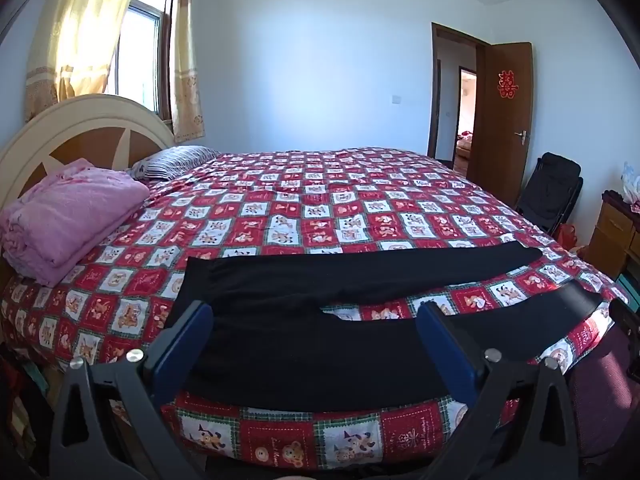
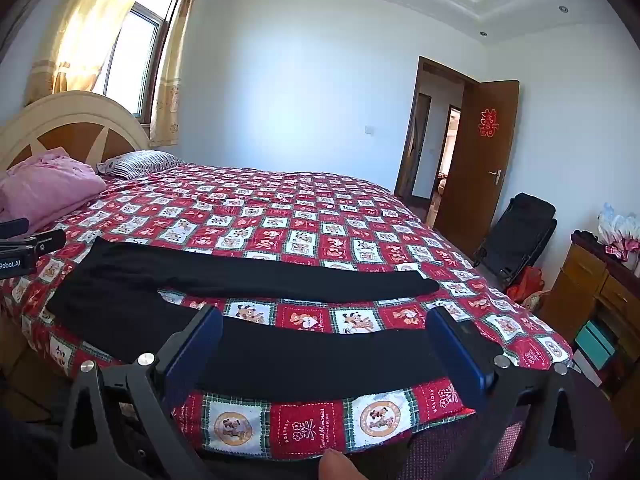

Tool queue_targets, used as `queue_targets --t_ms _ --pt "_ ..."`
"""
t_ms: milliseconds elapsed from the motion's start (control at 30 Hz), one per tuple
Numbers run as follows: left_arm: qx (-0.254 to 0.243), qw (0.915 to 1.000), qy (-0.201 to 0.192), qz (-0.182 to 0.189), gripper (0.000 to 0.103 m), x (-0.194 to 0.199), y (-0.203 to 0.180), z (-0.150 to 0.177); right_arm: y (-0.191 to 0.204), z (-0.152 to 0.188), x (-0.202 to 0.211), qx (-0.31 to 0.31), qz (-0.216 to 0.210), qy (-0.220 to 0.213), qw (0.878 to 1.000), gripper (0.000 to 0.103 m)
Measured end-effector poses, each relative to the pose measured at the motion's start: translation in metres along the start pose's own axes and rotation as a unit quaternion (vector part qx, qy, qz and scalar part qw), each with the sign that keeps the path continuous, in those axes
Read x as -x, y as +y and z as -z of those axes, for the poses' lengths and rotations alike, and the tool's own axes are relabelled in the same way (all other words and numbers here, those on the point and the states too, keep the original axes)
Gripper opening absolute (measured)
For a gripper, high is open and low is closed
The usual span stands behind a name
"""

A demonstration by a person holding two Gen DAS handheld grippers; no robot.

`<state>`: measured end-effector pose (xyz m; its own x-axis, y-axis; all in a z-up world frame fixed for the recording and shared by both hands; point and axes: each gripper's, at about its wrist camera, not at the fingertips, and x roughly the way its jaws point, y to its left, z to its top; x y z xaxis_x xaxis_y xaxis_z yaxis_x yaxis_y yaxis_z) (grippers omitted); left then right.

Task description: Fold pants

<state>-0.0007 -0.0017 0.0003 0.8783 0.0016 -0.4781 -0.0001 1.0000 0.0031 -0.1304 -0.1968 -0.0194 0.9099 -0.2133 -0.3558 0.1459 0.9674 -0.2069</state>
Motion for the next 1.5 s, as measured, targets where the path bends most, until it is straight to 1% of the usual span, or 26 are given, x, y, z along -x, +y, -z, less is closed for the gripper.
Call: queue_targets --t_ms 33,67,100,333,433,633,1500 --pt "-0.003 1.0000 -0.002 -0.001 0.103 0.001 -0.002 0.000 0.000 0.000 0.000 0.000 -0.001 0.001 1.000 0.102" --pt "0.016 0.9998 0.013 0.008 0.103 -0.001 0.001 -0.001 0.000 0.000 0.000 -0.001 -0.002 0.000 1.000 0.102" --pt "0.017 0.9997 0.013 0.008 0.103 -0.001 0.001 -0.001 0.000 0.000 0.000 -0.002 -0.001 0.000 1.000 0.102" --pt "0.008 0.9999 0.008 0.006 0.103 -0.002 0.002 -0.002 0.000 0.000 0.000 -0.004 -0.003 0.004 1.000 0.102" --pt "0.009 0.9999 0.007 0.007 0.103 -0.003 0.002 0.001 0.000 0.004 0.000 -0.004 -0.002 0.006 1.000 0.102" --pt "0.010 0.9999 0.007 0.007 0.103 -0.003 0.003 0.001 -0.002 0.005 -0.007 -0.007 -0.004 0.011 1.000 0.102" --pt "0.013 0.9999 0.006 0.006 0.103 -0.006 0.006 0.005 -0.003 0.008 -0.010 -0.008 -0.004 0.016 1.000 0.102"
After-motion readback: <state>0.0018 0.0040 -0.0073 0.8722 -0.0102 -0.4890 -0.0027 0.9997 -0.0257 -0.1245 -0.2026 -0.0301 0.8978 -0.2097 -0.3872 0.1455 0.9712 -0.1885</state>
